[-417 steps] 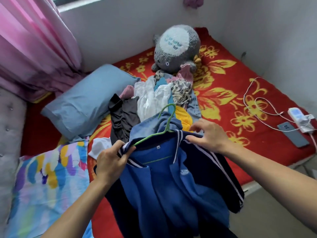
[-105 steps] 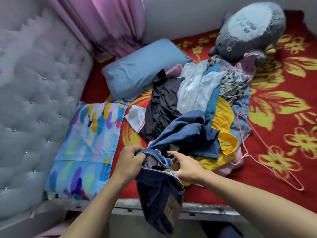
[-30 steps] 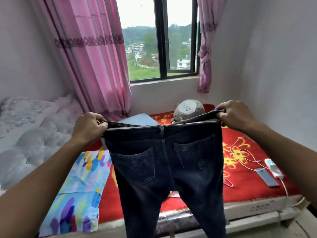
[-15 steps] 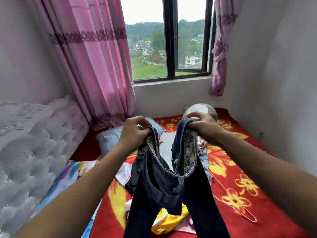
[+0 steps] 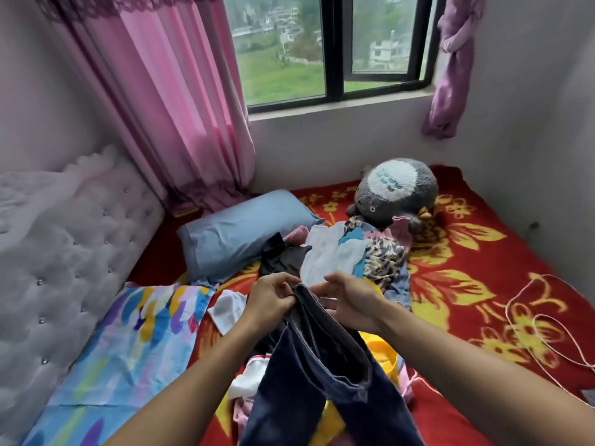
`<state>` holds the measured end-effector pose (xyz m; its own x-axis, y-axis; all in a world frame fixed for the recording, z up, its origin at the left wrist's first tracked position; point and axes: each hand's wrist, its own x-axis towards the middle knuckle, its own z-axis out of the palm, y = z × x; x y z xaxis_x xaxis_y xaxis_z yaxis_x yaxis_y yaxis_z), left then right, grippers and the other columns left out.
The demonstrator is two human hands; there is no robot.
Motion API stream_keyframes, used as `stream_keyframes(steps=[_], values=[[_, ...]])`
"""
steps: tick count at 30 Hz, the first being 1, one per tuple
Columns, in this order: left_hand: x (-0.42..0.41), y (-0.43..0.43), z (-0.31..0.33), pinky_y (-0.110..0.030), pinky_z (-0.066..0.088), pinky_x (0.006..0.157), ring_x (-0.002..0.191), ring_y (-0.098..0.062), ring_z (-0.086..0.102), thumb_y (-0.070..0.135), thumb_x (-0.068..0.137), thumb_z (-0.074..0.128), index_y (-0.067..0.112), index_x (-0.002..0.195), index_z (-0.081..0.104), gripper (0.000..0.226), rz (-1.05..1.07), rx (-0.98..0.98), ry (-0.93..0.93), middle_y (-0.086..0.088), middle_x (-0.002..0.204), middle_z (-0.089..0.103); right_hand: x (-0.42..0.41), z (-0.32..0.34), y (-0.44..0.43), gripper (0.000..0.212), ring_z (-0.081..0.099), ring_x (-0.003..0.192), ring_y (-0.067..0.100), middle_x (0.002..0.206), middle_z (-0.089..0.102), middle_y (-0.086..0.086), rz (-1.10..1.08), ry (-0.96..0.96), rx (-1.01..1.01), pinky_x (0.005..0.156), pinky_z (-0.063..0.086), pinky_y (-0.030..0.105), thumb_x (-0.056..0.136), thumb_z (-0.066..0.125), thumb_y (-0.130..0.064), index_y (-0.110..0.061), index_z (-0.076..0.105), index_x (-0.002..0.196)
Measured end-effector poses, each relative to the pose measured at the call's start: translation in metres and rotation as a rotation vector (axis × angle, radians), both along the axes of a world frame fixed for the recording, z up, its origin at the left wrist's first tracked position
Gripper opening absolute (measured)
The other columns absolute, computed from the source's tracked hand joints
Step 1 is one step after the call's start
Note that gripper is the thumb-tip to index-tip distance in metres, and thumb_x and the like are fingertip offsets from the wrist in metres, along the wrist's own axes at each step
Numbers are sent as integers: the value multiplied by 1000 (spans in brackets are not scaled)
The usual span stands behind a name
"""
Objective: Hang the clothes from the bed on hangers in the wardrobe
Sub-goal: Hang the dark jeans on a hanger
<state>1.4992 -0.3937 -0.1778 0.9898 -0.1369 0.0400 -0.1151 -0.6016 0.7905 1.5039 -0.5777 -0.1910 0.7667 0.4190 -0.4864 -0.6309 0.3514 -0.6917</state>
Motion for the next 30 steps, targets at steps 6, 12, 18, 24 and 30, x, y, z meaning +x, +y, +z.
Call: stream_keyframes(steps=[6,12,18,24,30], values=[[32,11,-22,-18,35,49,48,-3,45,6,70,72,23,70,68,17,40,137,10,9,52,53,16,-20,0,37,64,97,20,110,66,9,-21,-129,-340,89,50,38,96,49,-39,-9,64,112],[72,47,-19,-34,54,58,52,-21,57,13,66,71,16,60,60,13,266,17,97,-2,55,61,-15,-20,-1,121,38,130,-4,143,38,-20,164,-642,-777,103,36,21,51,82,-67,-38,19,151],[98,71,18,-48,58,58,51,-30,62,32,57,65,13,57,52,23,297,-161,91,-5,51,59,-18,-44,47,39,63,90,-4,94,69,-24,-264,-764,-912,82,52,33,68,82,-42,-47,65,102],[87,88,66,-28,32,54,54,-10,34,27,62,52,18,63,40,15,60,-294,30,3,58,36,15,42,42,23,66,83,30,86,72,8,-532,-938,-1152,74,51,44,84,69,-31,-10,67,94],[42,100,82,-24,50,83,91,-9,64,35,65,84,23,121,51,66,-277,-117,-134,7,100,68,-6,122,31,35,66,73,39,80,69,19,-371,-1347,-1680,62,46,37,88,68,-26,-7,54,114]])
